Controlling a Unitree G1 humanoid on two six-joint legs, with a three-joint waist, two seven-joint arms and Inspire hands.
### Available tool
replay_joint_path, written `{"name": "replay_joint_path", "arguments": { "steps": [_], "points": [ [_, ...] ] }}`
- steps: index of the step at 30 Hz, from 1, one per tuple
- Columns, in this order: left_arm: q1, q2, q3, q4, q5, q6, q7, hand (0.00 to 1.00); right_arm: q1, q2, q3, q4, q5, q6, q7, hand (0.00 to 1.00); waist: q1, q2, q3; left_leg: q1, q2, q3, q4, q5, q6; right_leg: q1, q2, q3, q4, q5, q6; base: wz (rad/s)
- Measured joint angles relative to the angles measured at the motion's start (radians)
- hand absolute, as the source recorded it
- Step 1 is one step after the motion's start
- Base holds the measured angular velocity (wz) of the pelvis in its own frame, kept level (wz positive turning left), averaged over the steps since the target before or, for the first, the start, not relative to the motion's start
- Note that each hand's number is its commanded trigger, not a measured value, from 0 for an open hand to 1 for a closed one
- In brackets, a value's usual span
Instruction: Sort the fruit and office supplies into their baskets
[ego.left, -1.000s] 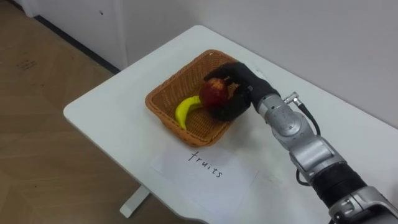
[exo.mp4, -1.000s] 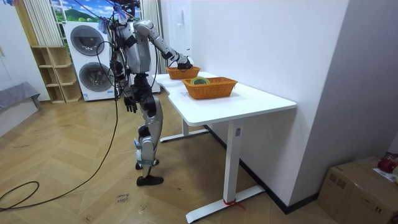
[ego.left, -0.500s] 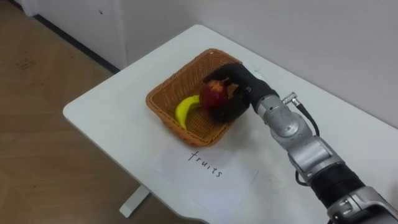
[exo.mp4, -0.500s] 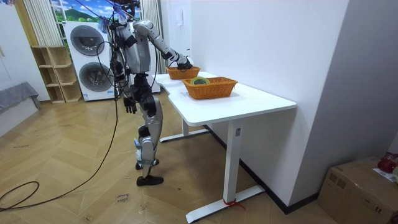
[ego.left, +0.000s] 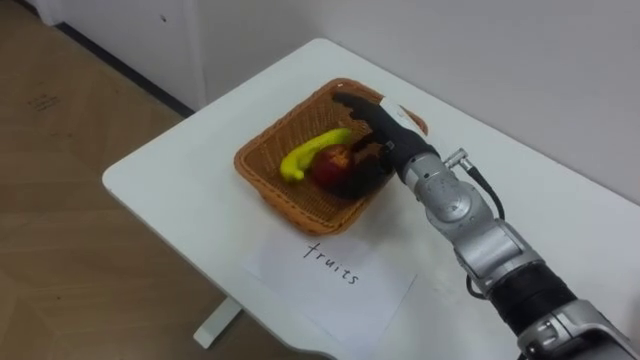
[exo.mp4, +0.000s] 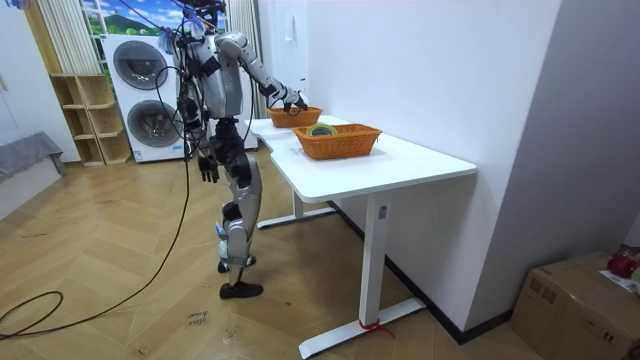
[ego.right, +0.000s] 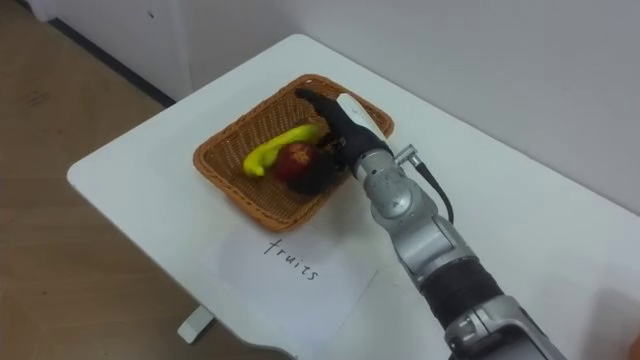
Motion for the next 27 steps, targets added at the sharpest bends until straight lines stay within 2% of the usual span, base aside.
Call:
{"name": "replay_joint_path", "arguments": {
  "steps": [21,27],
  "points": [
    [0.0,0.0,0.0,0.0,0.0,0.0,0.0,0.0,0.0,0.001,0.0,0.0,-0.008,0.0,0.0,0.0,-0.002,0.001,-0.0008,0.0,0.0,0.001,0.006,0.0,0.0,0.001,0.0,0.001,0.0,0.0,0.0,0.0],
    [-0.005,0.0,0.002,-0.003,0.001,-0.001,0.012,0.0,0.0,0.0,0.0,-0.001,0.007,0.0,0.0,0.0,-0.003,0.001,-0.0064,0.001,0.0,0.002,0.006,0.0,0.0,0.001,0.0,0.001,0.0,0.0,0.0,0.0]
  ]
}}
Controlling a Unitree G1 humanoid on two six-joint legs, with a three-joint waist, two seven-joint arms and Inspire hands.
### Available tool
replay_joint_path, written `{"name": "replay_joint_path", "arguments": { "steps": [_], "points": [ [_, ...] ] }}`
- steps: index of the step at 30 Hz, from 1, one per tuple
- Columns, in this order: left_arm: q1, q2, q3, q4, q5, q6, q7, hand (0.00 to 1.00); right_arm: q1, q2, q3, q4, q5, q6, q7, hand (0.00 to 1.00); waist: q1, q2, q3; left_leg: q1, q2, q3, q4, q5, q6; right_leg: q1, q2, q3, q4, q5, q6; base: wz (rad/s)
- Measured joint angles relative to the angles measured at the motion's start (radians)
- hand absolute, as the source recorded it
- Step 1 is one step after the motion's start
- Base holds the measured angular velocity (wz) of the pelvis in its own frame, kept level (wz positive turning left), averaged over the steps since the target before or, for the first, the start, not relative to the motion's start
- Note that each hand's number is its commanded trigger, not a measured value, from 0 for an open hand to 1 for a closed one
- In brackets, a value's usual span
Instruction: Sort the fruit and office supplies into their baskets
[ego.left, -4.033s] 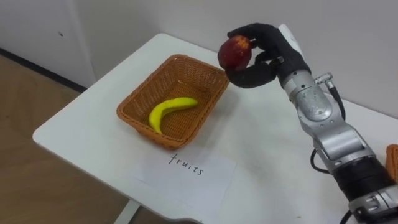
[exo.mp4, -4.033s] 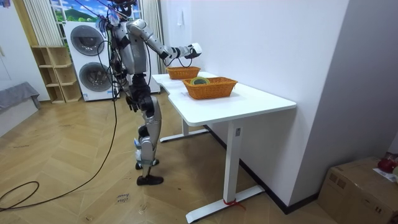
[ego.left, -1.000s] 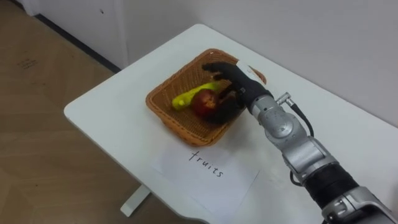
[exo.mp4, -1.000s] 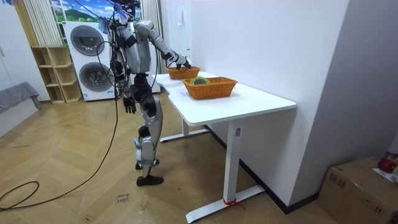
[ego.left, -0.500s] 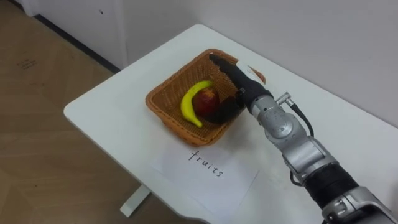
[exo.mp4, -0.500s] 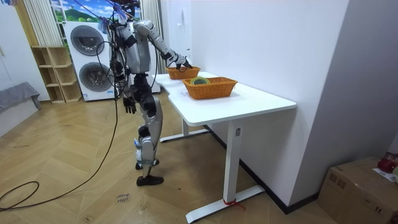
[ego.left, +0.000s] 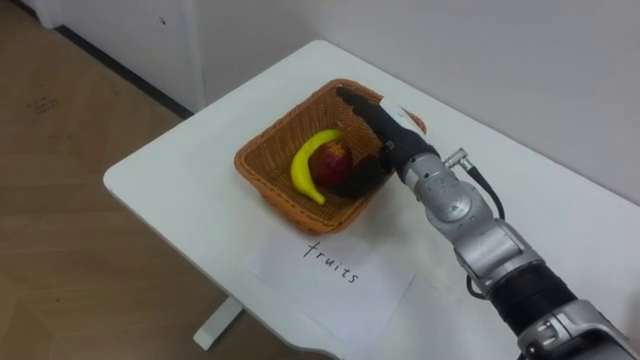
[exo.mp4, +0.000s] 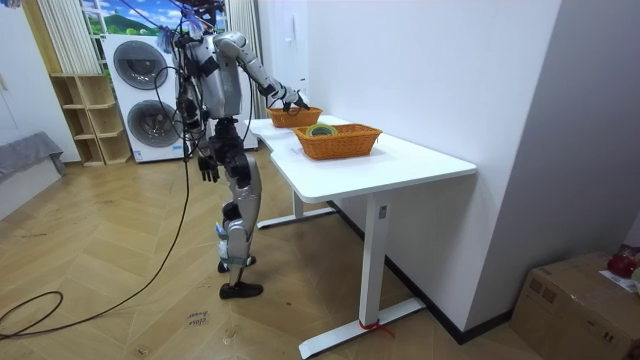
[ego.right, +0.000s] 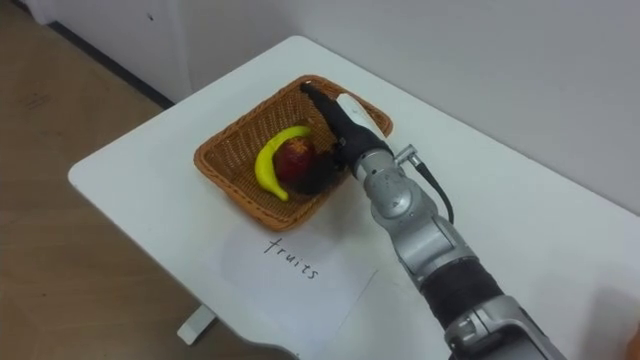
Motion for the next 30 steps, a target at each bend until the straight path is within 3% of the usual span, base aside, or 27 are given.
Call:
{"name": "replay_joint_path", "arguments": {
  "steps": [7,12,20,25,30],
  "points": [
    [-0.006,0.001,0.004,-0.006,0.0,0.0,0.018,0.0,0.0,-0.006,-0.013,-0.005,0.027,-0.001,0.0,0.0,-0.007,0.002,-0.0024,0.006,0.001,0.01,-0.001,0.0,0.0,0.003,0.0,0.01,0.0,0.0,0.0,-0.03],
    [-0.003,0.001,0.004,-0.006,0.0,0.0,0.018,0.0,0.0,-0.009,-0.033,-0.015,0.027,-0.001,0.0,0.0,-0.034,0.004,-0.0016,0.007,0.001,0.016,-0.006,0.0,0.0,0.003,0.001,0.031,0.0,0.0,0.0,-0.04],
    [0.011,0.001,0.001,0.0,-0.01,-0.008,0.018,0.0,0.0,-0.014,-0.091,-0.11,0.045,-0.005,-0.023,0.0,-0.082,0.018,-0.0029,0.007,0.002,0.025,0.0,0.0,0.0,0.0,0.001,0.03,0.0,0.0,0.0,-0.02],
    [0.022,0.001,0.011,-0.026,-0.009,-0.023,0.018,0.0,0.0,-0.024,-0.125,-0.135,0.078,-0.015,-0.065,0.0,-0.086,0.03,-0.0125,0.007,0.004,0.029,-0.001,0.0,0.0,-0.003,0.0,0.028,0.0,0.0,0.0,-0.03],
    [0.033,0.002,0.03,-0.027,-0.008,-0.028,0.018,0.0,0.0,-0.046,-0.144,-0.172,0.097,-0.015,-0.115,0.0,-0.099,0.032,-0.0139,0.007,0.003,0.028,-0.001,0.0,0.0,0.0,0.0,0.027,0.0,0.0,0.0,0.01]
  ]
}}
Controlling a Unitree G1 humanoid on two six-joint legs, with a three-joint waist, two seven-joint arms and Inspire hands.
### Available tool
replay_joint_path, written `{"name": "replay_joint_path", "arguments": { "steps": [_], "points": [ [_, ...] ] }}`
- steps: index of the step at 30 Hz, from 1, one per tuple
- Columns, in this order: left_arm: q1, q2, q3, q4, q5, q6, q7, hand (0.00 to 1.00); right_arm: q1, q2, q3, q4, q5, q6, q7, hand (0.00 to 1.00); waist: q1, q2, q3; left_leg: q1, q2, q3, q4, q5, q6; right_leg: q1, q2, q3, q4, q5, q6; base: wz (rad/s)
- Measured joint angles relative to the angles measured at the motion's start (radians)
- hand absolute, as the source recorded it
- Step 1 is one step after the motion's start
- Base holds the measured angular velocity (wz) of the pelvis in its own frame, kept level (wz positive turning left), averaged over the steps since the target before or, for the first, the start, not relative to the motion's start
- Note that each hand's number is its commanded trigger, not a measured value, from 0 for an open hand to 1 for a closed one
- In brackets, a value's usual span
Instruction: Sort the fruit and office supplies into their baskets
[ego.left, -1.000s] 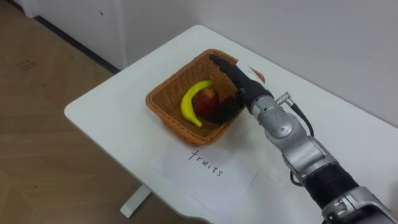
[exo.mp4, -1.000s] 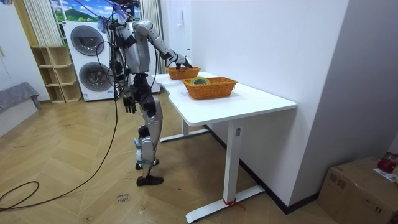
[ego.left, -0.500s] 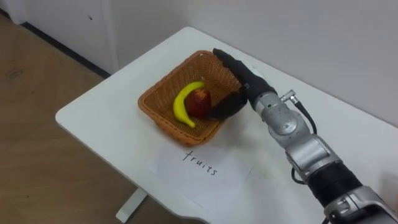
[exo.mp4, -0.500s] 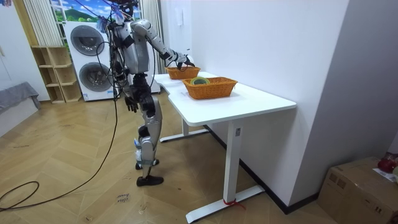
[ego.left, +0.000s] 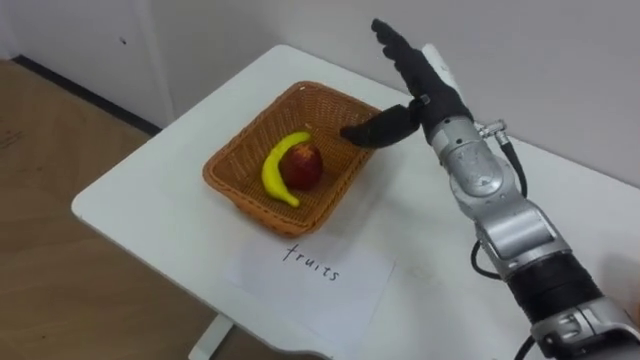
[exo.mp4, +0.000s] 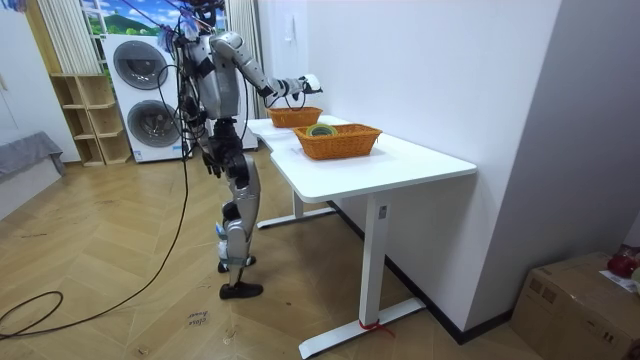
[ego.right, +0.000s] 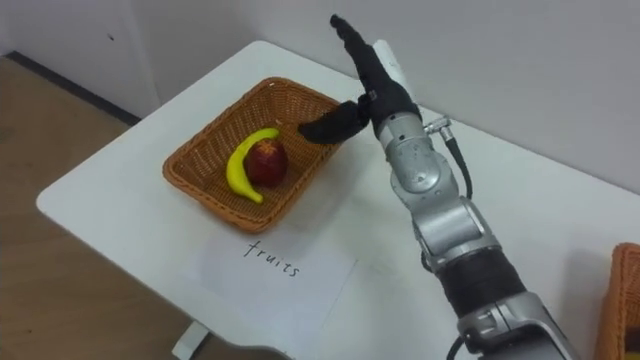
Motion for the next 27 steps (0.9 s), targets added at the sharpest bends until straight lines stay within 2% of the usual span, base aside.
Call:
{"name": "replay_joint_path", "arguments": {
  "steps": [6,8,11,17,19,22,27],
  "points": [
    [0.004,0.0,0.003,0.0,0.001,0.0,-0.001,0.0,0.0,-0.013,-0.034,-0.016,0.052,-0.008,-0.018,0.0,-0.019,0.001,0.0006,0.004,0.001,0.01,-0.001,0.0,0.0,0.0,-0.001,0.002,0.0,0.0,0.0,-0.04],
    [0.007,0.0,0.012,0.0,0.003,-0.002,-0.001,0.0,0.0,-0.026,-0.035,-0.037,0.061,-0.008,-0.017,0.0,-0.039,0.001,0.0005,0.002,0.0,0.007,0.0,0.0,0.0,0.0,-0.001,0.002,0.0,0.0,0.0,0.0],
    [0.011,0.001,0.013,0.0,0.008,-0.003,-0.001,0.0,0.0,-0.05,-0.036,-0.054,0.063,-0.009,-0.016,0.0,-0.05,0.004,0.0023,0.002,0.0,0.007,0.001,0.0,0.0,0.0,-0.001,0.003,0.0,0.0,0.0,0.0],
    [0.033,-0.014,0.037,0.0,0.033,-0.021,-0.005,0.0,0.011,-0.079,-0.119,-0.113,0.054,-0.018,-0.017,0.0,-0.069,0.012,-0.0017,0.001,0.002,0.03,0.003,0.0,0.0,-0.014,0.0,0.029,0.003,0.0,0.0,-0.1],
    [0.043,-0.019,0.051,0.001,0.037,-0.023,-0.004,0.0,0.022,-0.089,-0.166,-0.151,0.054,-0.019,-0.031,0.0,-0.096,0.02,-0.0061,0.004,0.001,0.032,0.003,0.0,0.001,-0.012,-0.001,0.03,0.003,0.001,0.001,0.0],
    [0.057,-0.02,0.06,0.012,0.034,-0.024,0.02,0.0,0.035,-0.096,-0.204,-0.188,0.06,-0.031,-0.076,0.0,-0.124,0.029,-0.0038,0.018,0.005,0.034,-0.002,0.0,0.001,-0.004,0.001,0.037,0.003,0.001,0.001,-0.07],
    [0.065,-0.022,0.06,0.014,0.032,-0.05,0.041,0.0,0.05,-0.117,-0.232,-0.192,0.09,-0.05,-0.102,0.0,-0.161,0.032,-0.0048,0.034,0.016,0.078,-0.018,0.0,0.0,-0.008,0.003,0.064,0.01,0.002,-0.002,-0.22]
  ]
}}
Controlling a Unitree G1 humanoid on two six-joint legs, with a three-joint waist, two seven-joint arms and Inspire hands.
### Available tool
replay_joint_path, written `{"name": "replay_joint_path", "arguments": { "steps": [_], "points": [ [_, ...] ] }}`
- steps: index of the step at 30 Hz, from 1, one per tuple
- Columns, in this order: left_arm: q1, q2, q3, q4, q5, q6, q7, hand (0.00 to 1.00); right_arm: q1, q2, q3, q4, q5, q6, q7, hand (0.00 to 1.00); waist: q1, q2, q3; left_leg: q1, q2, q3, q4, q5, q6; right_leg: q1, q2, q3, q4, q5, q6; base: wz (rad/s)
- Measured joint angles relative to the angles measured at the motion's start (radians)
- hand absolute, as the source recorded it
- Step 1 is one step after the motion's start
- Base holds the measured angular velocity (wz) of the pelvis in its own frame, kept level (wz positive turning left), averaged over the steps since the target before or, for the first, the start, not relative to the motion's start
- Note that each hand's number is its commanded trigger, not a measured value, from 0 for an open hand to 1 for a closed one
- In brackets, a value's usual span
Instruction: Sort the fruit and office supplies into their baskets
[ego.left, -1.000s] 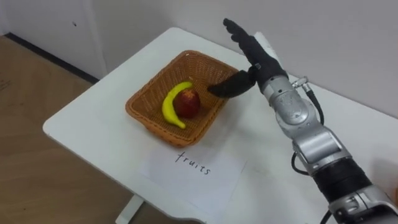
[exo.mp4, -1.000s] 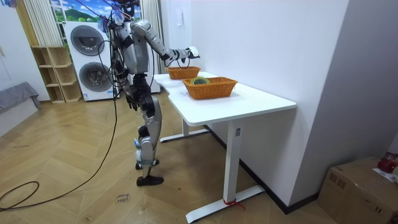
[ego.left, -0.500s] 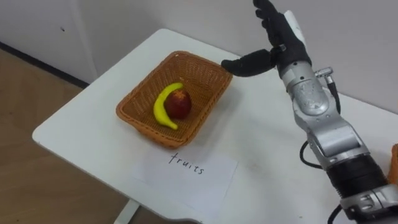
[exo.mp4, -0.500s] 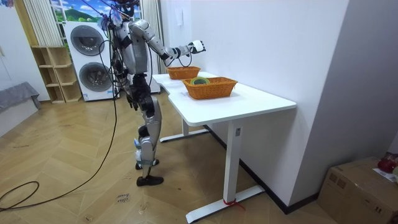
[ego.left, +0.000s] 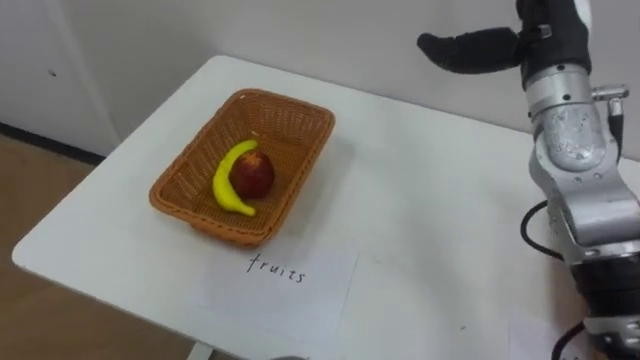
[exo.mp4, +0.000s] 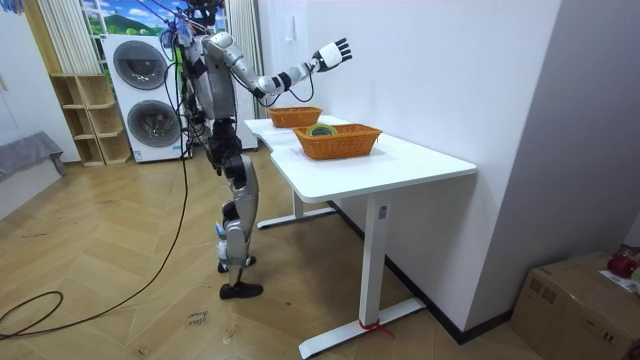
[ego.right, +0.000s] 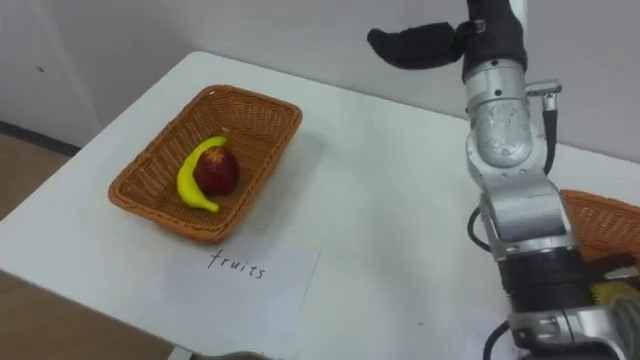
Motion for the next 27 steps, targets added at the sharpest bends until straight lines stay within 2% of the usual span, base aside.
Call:
{"name": "replay_joint_path", "arguments": {
  "steps": [1,5,6,9,11,13,15,20,22,26,27],
  "points": [
    [-0.001,0.0,-0.001,0.012,-0.006,-0.013,0.001,0.0,0.001,-0.006,0.0,-0.001,0.001,0.0,-0.007,0.0,-0.014,0.0,-0.0002,0.003,0.001,0.005,-0.001,0.0,0.0,-0.002,0.003,0.006,0.008,0.0,0.0,-0.13],
    [-0.01,0.001,0.0,0.033,-0.026,-0.02,0.001,0.0,0.007,-0.029,-0.015,-0.006,0.008,-0.008,-0.021,0.0,-0.051,-0.008,-0.0039,0.005,0.003,0.024,-0.002,-0.001,0.002,-0.009,0.003,0.025,0.009,0.0,0.0,-0.16],
    [-0.013,0.001,0.004,0.033,-0.025,-0.024,0.001,0.0,0.016,-0.039,-0.038,-0.009,0.013,-0.012,-0.022,0.0,-0.058,-0.011,-0.006,0.007,0.003,0.029,-0.003,-0.002,0.002,-0.01,0.003,0.031,0.009,0.0,0.0,-0.13],
    [-0.014,0.004,0.01,0.036,-0.027,-0.029,0.001,0.0,0.023,-0.05,-0.096,-0.021,0.02,-0.015,-0.036,0.0,-0.074,-0.009,-0.0048,0.021,0.005,0.046,-0.008,-0.003,0.004,-0.006,0.005,0.052,0.009,0.001,0.0,-0.16],
    [-0.026,0.009,0.01,0.035,-0.025,-0.032,0.001,0.0,0.056,-0.099,-0.119,-0.044,0.04,-0.03,-0.057,0.0,-0.077,-0.011,-0.006,0.023,0.007,0.058,-0.01,-0.004,0.004,-0.011,0.009,0.075,0.01,0.001,0.0,-0.18],
    [-0.028,0.014,0.01,0.035,-0.024,-0.033,0.001,0.0,0.073,-0.119,-0.131,-0.047,0.047,-0.035,-0.058,0.0,-0.079,-0.014,-0.0052,0.034,0.013,0.072,-0.018,-0.005,0.003,-0.012,0.014,0.083,0.011,0.005,-0.003,-0.25],
    [-0.026,0.02,0.01,0.039,-0.029,-0.035,0.0,0.0,0.085,-0.121,-0.147,-0.047,0.057,-0.035,-0.06,0.0,-0.093,-0.021,-0.0058,0.039,0.018,0.083,-0.021,-0.007,0.0,-0.011,0.019,0.095,0.011,0.006,-0.004,-0.19],
    [-0.02,0.034,0.008,0.038,-0.035,-0.043,0.001,0.0,0.087,-0.125,-0.184,-0.048,0.142,-0.035,-0.094,0.0,-0.138,-0.045,-0.0004,0.042,0.024,0.091,-0.021,-0.01,-0.005,-0.014,0.027,0.116,0.01,0.008,-0.008,-0.1],
    [-0.014,0.037,0.009,0.038,-0.034,-0.056,0.011,0.0,0.089,-0.13,-0.201,-0.048,0.207,-0.036,-0.103,0.0,-0.15,-0.052,-0.0036,0.041,0.029,0.107,-0.021,-0.013,-0.006,-0.021,0.03,0.122,0.01,0.01,-0.011,-0.19],
    [-0.006,0.037,0.016,0.036,-0.034,-0.057,0.034,0.0,0.13,-0.145,-0.232,-0.054,0.249,-0.037,-0.108,0.0,-0.155,-0.058,-0.0082,0.042,0.035,0.124,-0.019,-0.018,-0.009,-0.024,0.036,0.131,0.009,0.012,-0.013,-0.11],
    [-0.008,0.037,0.017,0.036,-0.035,-0.057,0.036,0.0,0.148,-0.146,-0.244,-0.07,0.28,-0.037,-0.108,0.0,-0.155,-0.055,-0.0071,0.041,0.036,0.129,-0.019,-0.019,-0.009,-0.027,0.036,0.132,0.009,0.013,-0.013,-0.07]
  ]
}}
